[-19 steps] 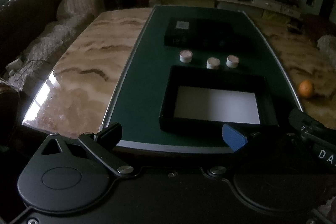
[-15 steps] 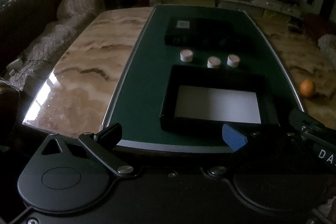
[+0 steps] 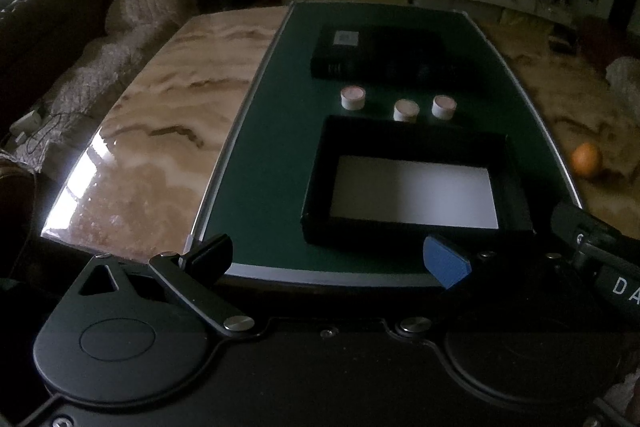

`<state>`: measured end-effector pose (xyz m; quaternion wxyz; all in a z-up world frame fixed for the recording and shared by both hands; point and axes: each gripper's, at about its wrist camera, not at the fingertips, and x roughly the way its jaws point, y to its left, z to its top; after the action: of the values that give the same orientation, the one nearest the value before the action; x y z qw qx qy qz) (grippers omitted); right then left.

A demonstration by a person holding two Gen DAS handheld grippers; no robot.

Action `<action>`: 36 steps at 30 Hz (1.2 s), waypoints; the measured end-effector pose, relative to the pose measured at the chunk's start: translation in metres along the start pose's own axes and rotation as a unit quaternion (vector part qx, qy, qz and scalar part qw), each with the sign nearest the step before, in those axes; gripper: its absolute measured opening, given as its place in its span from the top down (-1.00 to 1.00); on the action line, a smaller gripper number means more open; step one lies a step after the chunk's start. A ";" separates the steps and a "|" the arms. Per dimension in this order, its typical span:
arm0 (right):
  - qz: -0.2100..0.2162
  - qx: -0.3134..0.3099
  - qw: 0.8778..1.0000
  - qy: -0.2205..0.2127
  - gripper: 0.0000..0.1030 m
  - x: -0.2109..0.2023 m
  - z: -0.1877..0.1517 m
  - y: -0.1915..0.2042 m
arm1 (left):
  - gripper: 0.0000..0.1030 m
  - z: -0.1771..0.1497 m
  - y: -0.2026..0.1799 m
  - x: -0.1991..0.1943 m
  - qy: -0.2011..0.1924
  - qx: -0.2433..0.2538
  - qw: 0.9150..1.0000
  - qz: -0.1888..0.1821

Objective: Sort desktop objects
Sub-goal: 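Move the left gripper toward the row of cream containers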

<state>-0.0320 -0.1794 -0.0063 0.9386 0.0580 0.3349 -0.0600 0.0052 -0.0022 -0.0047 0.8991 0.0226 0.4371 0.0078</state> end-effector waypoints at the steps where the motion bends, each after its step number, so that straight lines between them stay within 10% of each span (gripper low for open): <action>1: 0.000 0.000 1.000 0.001 -1.00 0.001 0.000 0.001 | -1.00 0.000 0.000 0.001 0.001 0.000 1.000 0.001; 36: -0.011 0.003 0.998 0.061 -1.00 0.045 -0.004 -0.004 | -1.00 0.003 -0.007 0.042 0.048 0.004 0.999 0.012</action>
<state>-0.0008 -0.1858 -0.0383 0.9156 0.0607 0.3917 -0.0680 0.0332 -0.0077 -0.0360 0.8767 0.0310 0.4796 0.0183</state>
